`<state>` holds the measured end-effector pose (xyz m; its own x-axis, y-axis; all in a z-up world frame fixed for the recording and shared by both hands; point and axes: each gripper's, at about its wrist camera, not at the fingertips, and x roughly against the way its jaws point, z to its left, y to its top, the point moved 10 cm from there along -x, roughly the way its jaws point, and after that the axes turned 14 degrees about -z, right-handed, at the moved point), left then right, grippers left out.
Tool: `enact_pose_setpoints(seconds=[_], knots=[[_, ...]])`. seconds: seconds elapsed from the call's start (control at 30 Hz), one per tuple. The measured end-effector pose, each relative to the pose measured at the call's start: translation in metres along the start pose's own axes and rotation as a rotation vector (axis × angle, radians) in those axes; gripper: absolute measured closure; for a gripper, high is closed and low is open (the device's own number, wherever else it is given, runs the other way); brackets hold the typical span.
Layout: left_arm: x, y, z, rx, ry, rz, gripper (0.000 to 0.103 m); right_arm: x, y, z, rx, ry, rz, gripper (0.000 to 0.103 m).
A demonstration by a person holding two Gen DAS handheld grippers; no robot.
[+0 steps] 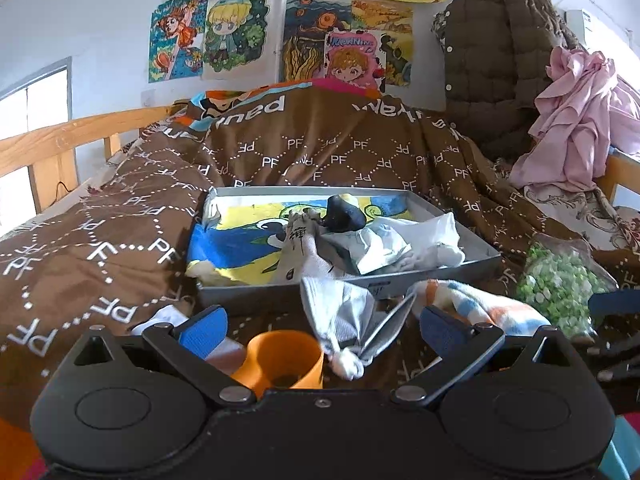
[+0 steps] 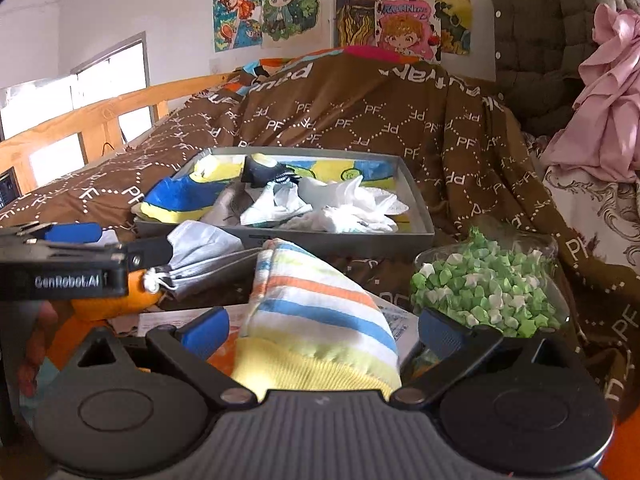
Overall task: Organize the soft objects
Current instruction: 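Grasp the white face mask with the left gripper while the right grasps the striped knit hat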
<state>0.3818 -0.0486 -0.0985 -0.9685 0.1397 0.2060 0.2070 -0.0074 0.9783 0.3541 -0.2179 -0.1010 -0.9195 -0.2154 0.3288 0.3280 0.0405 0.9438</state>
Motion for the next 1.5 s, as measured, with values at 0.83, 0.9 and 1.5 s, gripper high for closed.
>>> enact_pose_setpoints(seconds=[0.83, 0.9, 1.5], knots=[[-0.069, -0.027, -0.03, -0.113, -0.125, 0.215, 0.002, -0.036, -0.006, -0.007, -0.089, 0.124, 0.054, 0.007], [-0.07, -0.03, -0.03, -0.126, -0.117, 0.229, 0.005, -0.036, -0.007, -0.006, -0.091, 0.129, 0.064, 0.009], [-0.066, -0.034, -0.034, -0.225, -0.121, 0.232, 0.035, -0.04, -0.016, -0.012, -0.228, 0.132, 0.118, 0.016]])
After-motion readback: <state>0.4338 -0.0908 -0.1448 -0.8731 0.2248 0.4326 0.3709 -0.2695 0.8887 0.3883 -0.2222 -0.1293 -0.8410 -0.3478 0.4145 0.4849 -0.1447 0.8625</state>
